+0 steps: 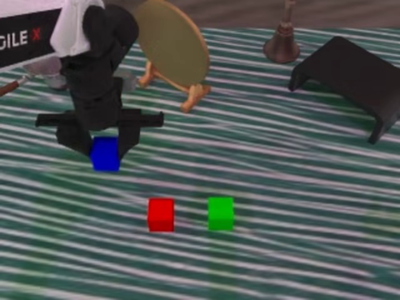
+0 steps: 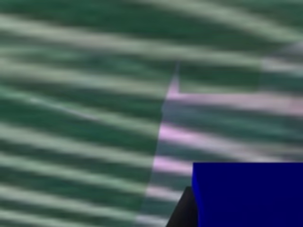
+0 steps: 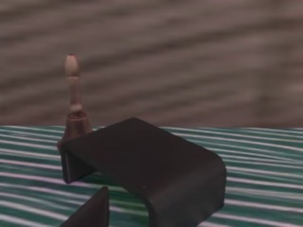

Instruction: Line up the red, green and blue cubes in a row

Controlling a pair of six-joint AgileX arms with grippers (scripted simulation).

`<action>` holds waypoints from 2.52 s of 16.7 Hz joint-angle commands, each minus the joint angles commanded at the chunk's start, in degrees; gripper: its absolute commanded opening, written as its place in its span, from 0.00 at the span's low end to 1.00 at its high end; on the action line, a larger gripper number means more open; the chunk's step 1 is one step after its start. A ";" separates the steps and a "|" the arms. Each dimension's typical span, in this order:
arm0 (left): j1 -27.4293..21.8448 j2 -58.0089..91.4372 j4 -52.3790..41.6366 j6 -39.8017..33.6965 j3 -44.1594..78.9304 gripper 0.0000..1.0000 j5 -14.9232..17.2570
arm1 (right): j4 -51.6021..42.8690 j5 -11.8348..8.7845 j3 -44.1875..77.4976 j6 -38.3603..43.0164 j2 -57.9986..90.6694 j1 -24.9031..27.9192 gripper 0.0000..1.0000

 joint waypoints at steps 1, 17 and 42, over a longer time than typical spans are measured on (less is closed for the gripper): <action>-2.04 2.00 -1.58 -2.13 3.13 0.00 -0.01 | 0.00 0.00 0.00 0.00 0.00 0.00 1.00; -31.28 26.43 -22.19 -32.43 50.46 0.00 -0.07 | 0.00 0.00 0.00 0.00 0.00 0.00 1.00; -31.31 25.67 -5.65 -32.47 33.17 0.68 -0.08 | 0.00 0.00 0.00 0.00 0.00 0.00 1.00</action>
